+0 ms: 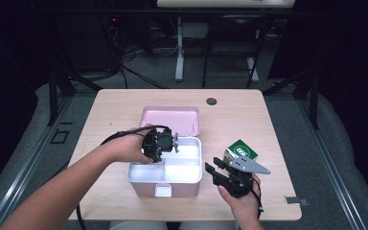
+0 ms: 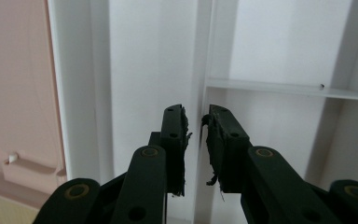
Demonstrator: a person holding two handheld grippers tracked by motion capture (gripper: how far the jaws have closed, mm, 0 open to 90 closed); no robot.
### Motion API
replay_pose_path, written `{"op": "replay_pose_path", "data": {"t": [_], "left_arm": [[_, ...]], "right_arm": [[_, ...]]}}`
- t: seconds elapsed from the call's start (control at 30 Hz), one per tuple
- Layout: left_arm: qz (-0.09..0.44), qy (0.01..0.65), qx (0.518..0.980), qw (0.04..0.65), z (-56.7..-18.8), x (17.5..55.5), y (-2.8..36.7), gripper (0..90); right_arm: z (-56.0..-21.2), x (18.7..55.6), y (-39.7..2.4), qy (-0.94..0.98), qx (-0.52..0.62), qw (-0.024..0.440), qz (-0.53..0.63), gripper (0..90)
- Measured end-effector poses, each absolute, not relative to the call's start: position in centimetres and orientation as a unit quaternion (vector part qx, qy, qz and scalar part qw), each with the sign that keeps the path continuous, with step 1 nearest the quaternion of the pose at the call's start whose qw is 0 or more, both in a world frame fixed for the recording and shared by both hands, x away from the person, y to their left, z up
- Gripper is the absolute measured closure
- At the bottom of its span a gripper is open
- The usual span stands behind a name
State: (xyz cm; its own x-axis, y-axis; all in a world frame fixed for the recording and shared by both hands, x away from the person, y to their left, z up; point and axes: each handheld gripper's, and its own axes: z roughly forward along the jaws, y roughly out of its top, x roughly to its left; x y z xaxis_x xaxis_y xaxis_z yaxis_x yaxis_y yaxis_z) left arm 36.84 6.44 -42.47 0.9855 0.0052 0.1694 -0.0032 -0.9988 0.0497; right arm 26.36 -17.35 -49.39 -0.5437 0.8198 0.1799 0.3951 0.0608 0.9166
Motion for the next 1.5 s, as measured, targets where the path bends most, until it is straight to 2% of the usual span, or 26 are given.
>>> {"op": "replay_pose_path", "data": {"t": [0.43,0.9,1.5], "left_arm": [[0.081,-0.023,0.996,0.000,-44.0,36.7,5.0,84.9],[0.078,-0.019,0.997,-0.003,-43.9,36.8,4.9,86.4],[0.094,-0.007,0.995,0.025,-41.2,36.4,5.8,89.3]], "right_arm": [[-49.6,26.5,-17.5,0.701,0.436,0.197,0.529,59.8],[-49.8,26.6,-17.5,0.700,0.439,0.193,0.529,59.8],[-50.0,27.3,-17.7,0.691,0.453,0.179,0.534,59.9]]}}
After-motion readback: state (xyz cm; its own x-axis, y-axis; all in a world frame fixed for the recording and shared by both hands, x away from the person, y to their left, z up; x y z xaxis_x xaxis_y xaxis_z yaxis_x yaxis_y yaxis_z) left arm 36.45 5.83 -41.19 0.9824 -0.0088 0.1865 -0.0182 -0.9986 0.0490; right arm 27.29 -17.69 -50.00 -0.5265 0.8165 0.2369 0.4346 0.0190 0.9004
